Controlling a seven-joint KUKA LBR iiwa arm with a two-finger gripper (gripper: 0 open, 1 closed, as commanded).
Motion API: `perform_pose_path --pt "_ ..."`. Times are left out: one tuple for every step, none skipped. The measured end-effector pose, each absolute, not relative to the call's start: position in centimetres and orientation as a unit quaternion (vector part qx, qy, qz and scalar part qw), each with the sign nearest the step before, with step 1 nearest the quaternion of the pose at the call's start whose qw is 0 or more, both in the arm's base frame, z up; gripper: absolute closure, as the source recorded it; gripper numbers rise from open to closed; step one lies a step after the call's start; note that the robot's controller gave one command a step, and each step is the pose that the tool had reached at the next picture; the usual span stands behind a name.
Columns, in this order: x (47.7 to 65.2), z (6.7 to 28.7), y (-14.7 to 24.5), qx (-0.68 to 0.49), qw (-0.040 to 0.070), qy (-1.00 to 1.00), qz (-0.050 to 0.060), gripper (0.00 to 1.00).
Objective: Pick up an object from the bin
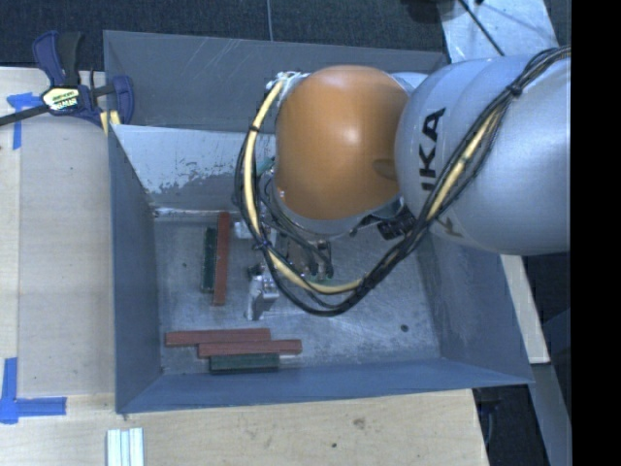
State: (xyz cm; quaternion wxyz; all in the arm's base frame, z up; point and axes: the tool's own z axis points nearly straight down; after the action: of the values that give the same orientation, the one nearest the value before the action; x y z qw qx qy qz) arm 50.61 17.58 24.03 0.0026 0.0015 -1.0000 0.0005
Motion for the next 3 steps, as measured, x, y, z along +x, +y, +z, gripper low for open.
perform_pose_path --pt "50.8 24.4 17.5 0.0 -0.001 -1.0 -0.001 0.0" --pt "50.8 24.3 17.6 0.002 -0.002 -1.0 -0.001 0.0" --pt "50.8 20.9 18.1 0.035 0.004 -0.999 0.001 0.0"
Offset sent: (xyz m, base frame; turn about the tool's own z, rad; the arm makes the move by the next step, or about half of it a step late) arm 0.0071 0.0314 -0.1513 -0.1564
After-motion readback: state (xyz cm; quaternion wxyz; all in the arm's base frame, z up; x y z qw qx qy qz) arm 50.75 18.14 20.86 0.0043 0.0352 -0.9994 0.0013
